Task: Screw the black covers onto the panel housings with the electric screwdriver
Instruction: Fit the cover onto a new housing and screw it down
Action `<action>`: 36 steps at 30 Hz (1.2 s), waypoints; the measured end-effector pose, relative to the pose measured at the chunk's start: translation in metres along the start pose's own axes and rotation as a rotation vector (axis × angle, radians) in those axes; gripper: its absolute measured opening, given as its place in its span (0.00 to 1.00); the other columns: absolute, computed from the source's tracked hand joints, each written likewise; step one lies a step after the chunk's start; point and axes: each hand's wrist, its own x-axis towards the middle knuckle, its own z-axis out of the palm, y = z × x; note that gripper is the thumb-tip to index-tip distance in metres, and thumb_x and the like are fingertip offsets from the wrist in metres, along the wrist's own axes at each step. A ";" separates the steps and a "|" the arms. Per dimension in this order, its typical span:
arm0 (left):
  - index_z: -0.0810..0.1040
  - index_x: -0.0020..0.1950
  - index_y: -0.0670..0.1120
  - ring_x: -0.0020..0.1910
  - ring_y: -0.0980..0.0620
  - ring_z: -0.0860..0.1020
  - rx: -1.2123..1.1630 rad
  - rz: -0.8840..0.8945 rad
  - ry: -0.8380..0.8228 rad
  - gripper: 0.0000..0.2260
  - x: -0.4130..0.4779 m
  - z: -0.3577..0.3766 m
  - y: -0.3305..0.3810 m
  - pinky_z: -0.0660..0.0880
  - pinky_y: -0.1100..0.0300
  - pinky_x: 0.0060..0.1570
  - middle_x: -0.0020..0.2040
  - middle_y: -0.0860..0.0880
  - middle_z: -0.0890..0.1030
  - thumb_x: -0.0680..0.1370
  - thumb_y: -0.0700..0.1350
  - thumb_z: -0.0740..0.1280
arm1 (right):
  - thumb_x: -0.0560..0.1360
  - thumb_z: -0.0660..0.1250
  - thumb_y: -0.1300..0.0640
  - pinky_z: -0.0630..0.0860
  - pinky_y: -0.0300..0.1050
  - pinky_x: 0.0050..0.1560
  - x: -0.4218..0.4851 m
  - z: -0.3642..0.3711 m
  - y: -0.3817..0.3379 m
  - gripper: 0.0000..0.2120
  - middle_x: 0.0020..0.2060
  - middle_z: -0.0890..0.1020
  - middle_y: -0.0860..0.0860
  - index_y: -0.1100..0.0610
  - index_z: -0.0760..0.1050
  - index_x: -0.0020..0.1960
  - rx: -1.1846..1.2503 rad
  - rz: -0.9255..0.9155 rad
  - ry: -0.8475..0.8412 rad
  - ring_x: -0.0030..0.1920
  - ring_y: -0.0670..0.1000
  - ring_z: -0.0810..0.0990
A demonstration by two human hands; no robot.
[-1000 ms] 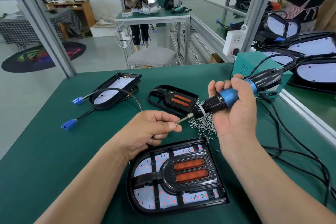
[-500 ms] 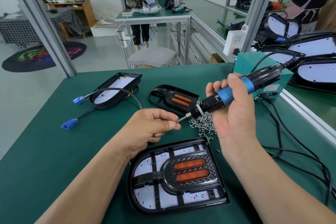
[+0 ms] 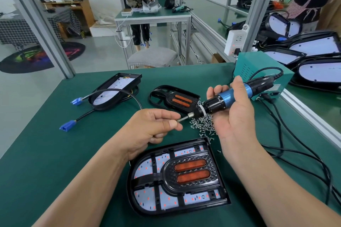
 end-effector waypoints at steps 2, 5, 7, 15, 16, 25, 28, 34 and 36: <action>0.82 0.62 0.36 0.27 0.58 0.64 -0.022 -0.007 -0.030 0.18 -0.002 0.000 0.002 0.62 0.69 0.25 0.50 0.38 0.86 0.75 0.44 0.75 | 0.80 0.76 0.55 0.85 0.56 0.53 0.001 0.000 -0.002 0.16 0.40 0.79 0.55 0.59 0.74 0.62 0.026 -0.002 0.001 0.38 0.53 0.82; 0.83 0.59 0.36 0.29 0.57 0.65 -0.010 -0.038 -0.027 0.20 -0.005 -0.003 0.006 0.62 0.68 0.25 0.45 0.41 0.84 0.77 0.51 0.74 | 0.80 0.75 0.55 0.84 0.57 0.53 0.002 0.002 -0.008 0.16 0.41 0.77 0.56 0.59 0.73 0.61 0.057 -0.013 0.000 0.38 0.53 0.81; 0.86 0.56 0.38 0.29 0.57 0.64 0.068 -0.053 -0.021 0.20 -0.009 -0.007 0.009 0.60 0.68 0.25 0.41 0.45 0.81 0.77 0.55 0.76 | 0.80 0.75 0.56 0.84 0.56 0.53 0.001 0.005 -0.016 0.14 0.40 0.77 0.56 0.60 0.73 0.59 0.072 -0.023 -0.008 0.37 0.52 0.80; 0.89 0.52 0.47 0.47 0.48 0.86 0.475 -0.083 -0.184 0.19 -0.022 -0.005 0.016 0.82 0.48 0.56 0.49 0.42 0.89 0.70 0.59 0.79 | 0.79 0.70 0.58 0.79 0.44 0.42 -0.012 0.013 -0.048 0.05 0.37 0.76 0.50 0.57 0.74 0.52 -0.005 -0.096 -0.257 0.33 0.48 0.75; 0.90 0.51 0.48 0.46 0.50 0.86 0.515 -0.080 -0.190 0.18 -0.022 -0.004 0.016 0.82 0.49 0.55 0.48 0.44 0.89 0.71 0.60 0.79 | 0.80 0.69 0.57 0.78 0.44 0.40 -0.013 0.014 -0.050 0.05 0.37 0.76 0.50 0.56 0.74 0.53 -0.037 -0.103 -0.291 0.33 0.48 0.74; 0.90 0.49 0.48 0.45 0.51 0.84 0.564 -0.021 -0.172 0.17 -0.021 -0.002 0.014 0.82 0.45 0.55 0.46 0.45 0.89 0.71 0.60 0.78 | 0.80 0.62 0.58 0.74 0.44 0.35 -0.019 0.016 -0.047 0.04 0.35 0.72 0.49 0.54 0.74 0.55 -0.246 -0.070 -0.465 0.31 0.48 0.70; 0.89 0.48 0.47 0.44 0.50 0.83 0.569 -0.014 -0.164 0.17 -0.021 -0.001 0.013 0.81 0.43 0.54 0.46 0.43 0.88 0.71 0.60 0.77 | 0.79 0.63 0.58 0.74 0.44 0.35 -0.019 0.016 -0.046 0.05 0.35 0.73 0.49 0.54 0.74 0.55 -0.284 -0.071 -0.512 0.30 0.48 0.71; 0.89 0.48 0.46 0.44 0.49 0.83 0.565 -0.018 -0.167 0.17 -0.022 0.000 0.014 0.81 0.41 0.54 0.46 0.41 0.88 0.71 0.59 0.77 | 0.77 0.65 0.57 0.74 0.44 0.35 -0.025 0.020 -0.041 0.07 0.34 0.72 0.50 0.54 0.74 0.54 -0.325 -0.074 -0.544 0.29 0.49 0.71; 0.89 0.48 0.46 0.44 0.49 0.83 0.574 -0.018 -0.165 0.17 -0.022 0.000 0.014 0.81 0.41 0.54 0.46 0.41 0.88 0.71 0.59 0.77 | 0.78 0.63 0.59 0.74 0.44 0.35 -0.027 0.021 -0.040 0.06 0.34 0.72 0.50 0.54 0.74 0.54 -0.339 -0.078 -0.543 0.29 0.49 0.71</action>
